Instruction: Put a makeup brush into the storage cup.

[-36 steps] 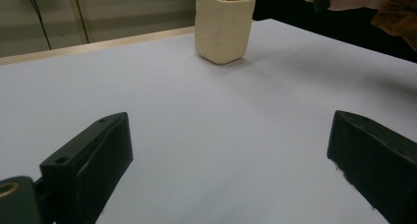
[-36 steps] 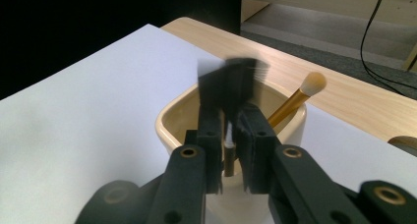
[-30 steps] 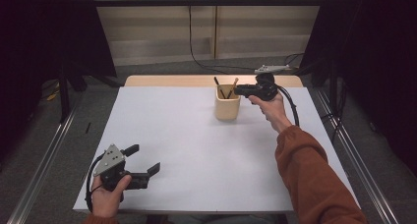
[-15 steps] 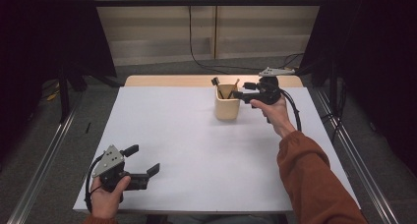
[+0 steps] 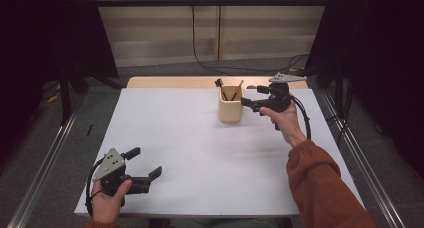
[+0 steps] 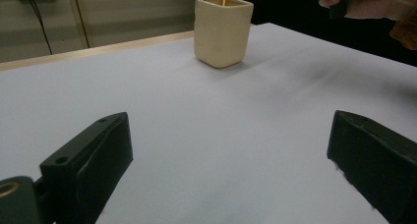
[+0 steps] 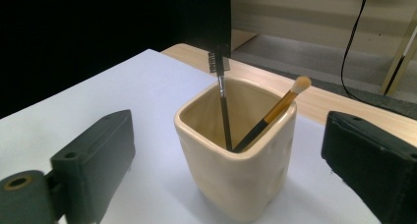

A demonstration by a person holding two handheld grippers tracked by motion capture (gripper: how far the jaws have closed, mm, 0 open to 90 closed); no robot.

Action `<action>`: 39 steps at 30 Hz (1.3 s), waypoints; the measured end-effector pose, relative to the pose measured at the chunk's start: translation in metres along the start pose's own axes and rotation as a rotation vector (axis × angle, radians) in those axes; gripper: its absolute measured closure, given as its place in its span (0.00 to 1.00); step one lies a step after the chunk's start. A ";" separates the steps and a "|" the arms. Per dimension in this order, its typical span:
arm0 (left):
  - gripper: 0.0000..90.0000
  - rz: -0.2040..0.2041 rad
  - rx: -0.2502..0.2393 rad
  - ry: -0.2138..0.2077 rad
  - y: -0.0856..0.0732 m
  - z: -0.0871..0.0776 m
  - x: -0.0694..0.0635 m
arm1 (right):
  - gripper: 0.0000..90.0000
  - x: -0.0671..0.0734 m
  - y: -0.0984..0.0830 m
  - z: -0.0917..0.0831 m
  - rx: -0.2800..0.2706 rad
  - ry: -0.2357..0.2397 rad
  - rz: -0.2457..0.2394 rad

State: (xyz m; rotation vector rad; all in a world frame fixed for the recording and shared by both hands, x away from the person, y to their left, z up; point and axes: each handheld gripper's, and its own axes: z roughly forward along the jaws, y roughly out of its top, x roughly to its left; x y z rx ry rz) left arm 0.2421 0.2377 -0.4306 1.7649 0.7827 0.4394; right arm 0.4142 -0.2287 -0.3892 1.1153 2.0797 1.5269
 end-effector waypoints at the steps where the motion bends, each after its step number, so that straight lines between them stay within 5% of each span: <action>1: 0.04 0.002 0.000 0.000 0.000 0.000 0.000 | 0.04 0.000 -0.001 -0.001 -0.006 -0.005 0.003; 39: 0.04 0.000 -0.013 0.009 0.001 -0.003 0.000 | 0.02 0.011 -0.045 -0.056 -0.023 -0.027 0.026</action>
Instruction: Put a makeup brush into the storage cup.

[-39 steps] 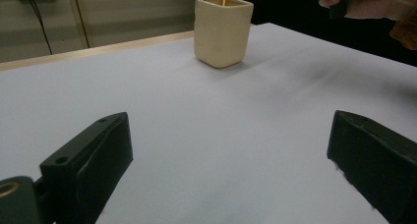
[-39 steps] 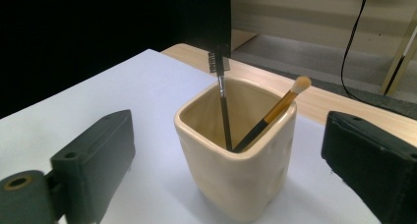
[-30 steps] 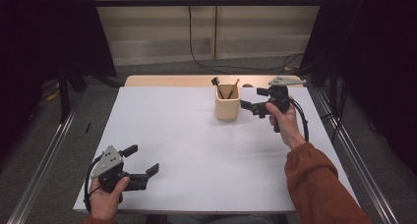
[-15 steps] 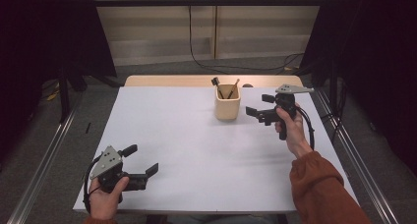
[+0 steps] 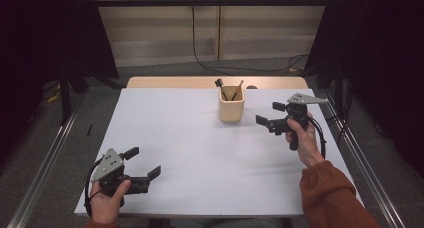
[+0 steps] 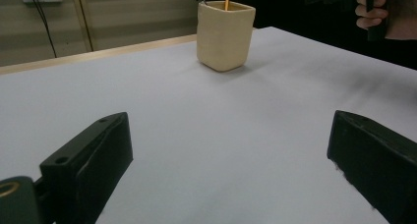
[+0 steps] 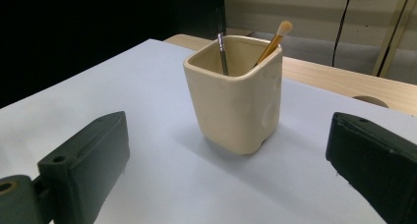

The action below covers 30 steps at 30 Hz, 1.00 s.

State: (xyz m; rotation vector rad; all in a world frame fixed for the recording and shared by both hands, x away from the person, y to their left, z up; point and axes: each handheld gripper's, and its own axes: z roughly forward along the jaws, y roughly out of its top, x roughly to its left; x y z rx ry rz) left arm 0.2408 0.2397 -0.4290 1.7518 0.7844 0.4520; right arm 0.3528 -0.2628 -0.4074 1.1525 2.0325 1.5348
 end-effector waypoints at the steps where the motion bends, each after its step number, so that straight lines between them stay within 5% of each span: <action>1: 0.04 -0.001 -0.001 0.001 0.000 0.000 0.000 | 0.02 0.000 -0.001 -0.001 0.000 0.000 0.000; 30: 0.03 -0.006 -0.015 0.026 0.000 -0.004 0.003 | 0.02 0.015 -0.025 -0.040 -0.002 -0.018 0.023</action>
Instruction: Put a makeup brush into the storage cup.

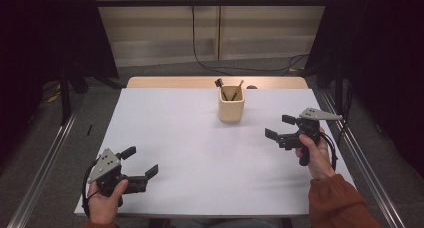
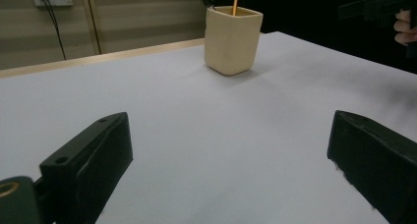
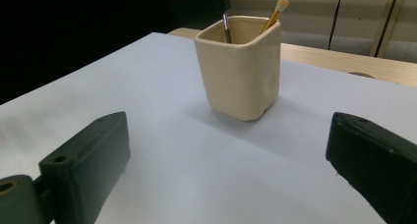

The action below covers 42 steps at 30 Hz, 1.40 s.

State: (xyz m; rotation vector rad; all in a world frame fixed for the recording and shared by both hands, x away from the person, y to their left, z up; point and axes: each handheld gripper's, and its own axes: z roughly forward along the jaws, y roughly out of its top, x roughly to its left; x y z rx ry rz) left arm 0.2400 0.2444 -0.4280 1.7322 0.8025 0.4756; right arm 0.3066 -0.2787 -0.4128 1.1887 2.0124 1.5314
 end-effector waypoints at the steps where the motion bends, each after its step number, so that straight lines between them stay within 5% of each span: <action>1: 0.03 -0.001 0.000 0.001 0.000 0.000 0.000 | 0.02 0.001 0.000 -0.003 0.000 0.003 0.000; 13: 0.03 -0.015 -0.012 0.018 -0.001 -0.004 0.001 | 0.03 0.004 -0.017 -0.025 0.007 -0.038 0.010; 18: 0.03 -0.018 -0.014 0.023 -0.001 -0.006 0.003 | 0.03 0.015 -0.024 -0.035 0.020 -0.032 0.000; 42: 0.03 0.004 -0.006 0.016 -0.003 -0.008 -0.004 | 0.03 0.016 -0.059 -0.072 0.009 -0.074 0.022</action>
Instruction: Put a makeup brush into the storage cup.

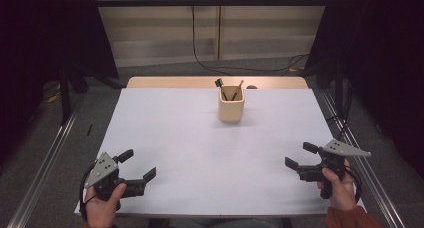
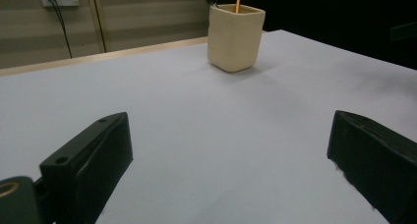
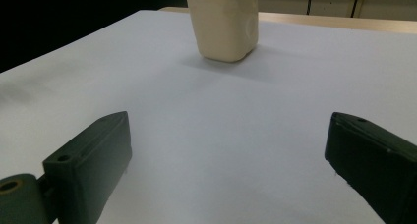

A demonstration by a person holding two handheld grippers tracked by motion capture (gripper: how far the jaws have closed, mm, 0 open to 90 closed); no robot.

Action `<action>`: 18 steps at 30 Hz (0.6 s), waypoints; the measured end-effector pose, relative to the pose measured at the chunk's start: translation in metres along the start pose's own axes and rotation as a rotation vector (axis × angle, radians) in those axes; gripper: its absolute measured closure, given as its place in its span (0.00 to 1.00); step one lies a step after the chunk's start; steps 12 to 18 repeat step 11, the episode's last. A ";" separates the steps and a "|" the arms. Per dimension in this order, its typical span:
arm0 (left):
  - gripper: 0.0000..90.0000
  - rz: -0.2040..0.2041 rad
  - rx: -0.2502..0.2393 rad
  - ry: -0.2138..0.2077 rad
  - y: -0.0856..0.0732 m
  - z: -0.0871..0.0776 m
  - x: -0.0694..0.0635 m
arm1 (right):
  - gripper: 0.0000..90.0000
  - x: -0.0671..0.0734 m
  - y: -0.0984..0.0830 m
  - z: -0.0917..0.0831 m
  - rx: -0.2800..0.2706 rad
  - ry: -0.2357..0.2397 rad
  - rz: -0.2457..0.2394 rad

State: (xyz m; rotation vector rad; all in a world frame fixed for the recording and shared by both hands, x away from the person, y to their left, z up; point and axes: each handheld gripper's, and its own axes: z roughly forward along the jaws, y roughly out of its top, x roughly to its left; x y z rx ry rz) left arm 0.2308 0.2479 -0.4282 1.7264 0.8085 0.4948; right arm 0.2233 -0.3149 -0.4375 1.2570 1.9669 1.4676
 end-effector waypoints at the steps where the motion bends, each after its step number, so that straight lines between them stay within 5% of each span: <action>1: 0.03 -0.001 -0.003 -0.001 0.000 0.001 0.000 | 0.03 0.000 0.000 -0.001 -0.006 0.009 0.000; 18: 0.03 -0.012 -0.007 0.008 0.000 -0.001 0.001 | 0.03 -0.002 -0.001 -0.001 -0.009 0.011 0.011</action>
